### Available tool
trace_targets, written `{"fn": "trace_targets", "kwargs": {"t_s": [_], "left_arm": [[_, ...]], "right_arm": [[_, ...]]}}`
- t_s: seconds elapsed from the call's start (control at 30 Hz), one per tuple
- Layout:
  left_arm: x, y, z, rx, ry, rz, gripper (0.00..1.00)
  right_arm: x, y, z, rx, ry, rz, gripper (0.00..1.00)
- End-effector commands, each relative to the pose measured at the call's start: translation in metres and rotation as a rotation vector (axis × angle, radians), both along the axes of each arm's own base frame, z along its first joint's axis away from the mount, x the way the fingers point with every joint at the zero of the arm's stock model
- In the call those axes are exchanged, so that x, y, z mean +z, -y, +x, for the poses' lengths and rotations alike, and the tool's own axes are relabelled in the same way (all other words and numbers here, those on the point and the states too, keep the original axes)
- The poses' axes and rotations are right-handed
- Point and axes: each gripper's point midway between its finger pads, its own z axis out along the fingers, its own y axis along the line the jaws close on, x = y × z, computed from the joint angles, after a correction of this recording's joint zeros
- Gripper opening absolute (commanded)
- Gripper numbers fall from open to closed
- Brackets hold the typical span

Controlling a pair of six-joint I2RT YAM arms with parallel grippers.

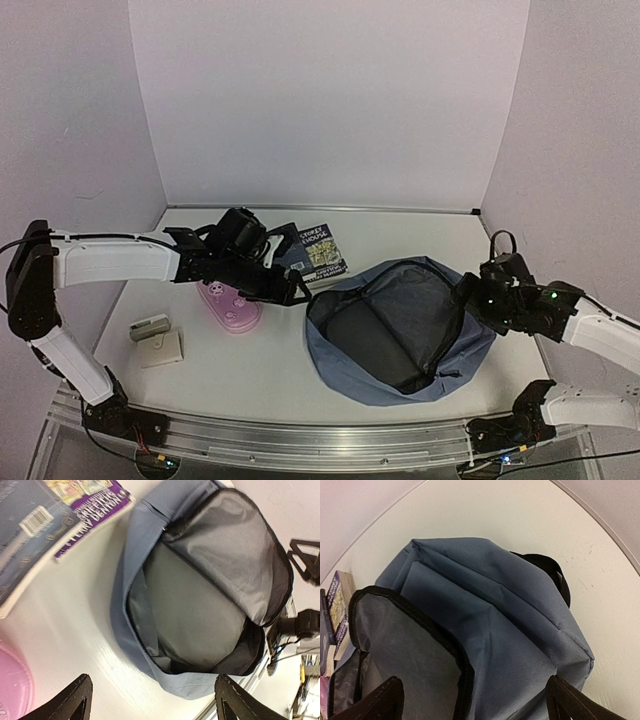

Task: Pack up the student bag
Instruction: Adjust the student bag at the center of the board.

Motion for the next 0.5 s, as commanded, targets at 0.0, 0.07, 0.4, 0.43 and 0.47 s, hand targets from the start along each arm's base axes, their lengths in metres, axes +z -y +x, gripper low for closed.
{"fn": "trace_targets", "kwargs": {"t_s": [0.0,0.07,0.4,0.43,0.47], "left_arm": [[0.032,-0.014,0.004,0.048,0.048,-0.042,0.87],[0.036,-0.018,0.007,0.068,0.049,-0.052,0.88],[0.04,-0.06,0.043,0.199,-0.054,-0.103,0.91],[0.039,-0.067,0.052,0.212,-0.075,-0.105,0.91],[0.037,-0.071,0.056,0.207,-0.096,-0.106,0.91]], "right_arm": [[0.041,-0.017,0.005,0.135,0.094,0.029,0.98],[0.058,-0.023,0.005,0.182,0.129,0.038,0.98],[0.121,-0.076,0.018,0.43,0.216,0.119,0.98],[0.118,-0.081,0.025,0.435,0.201,0.112,0.98],[0.115,-0.086,0.031,0.439,0.191,0.104,0.98]]}}
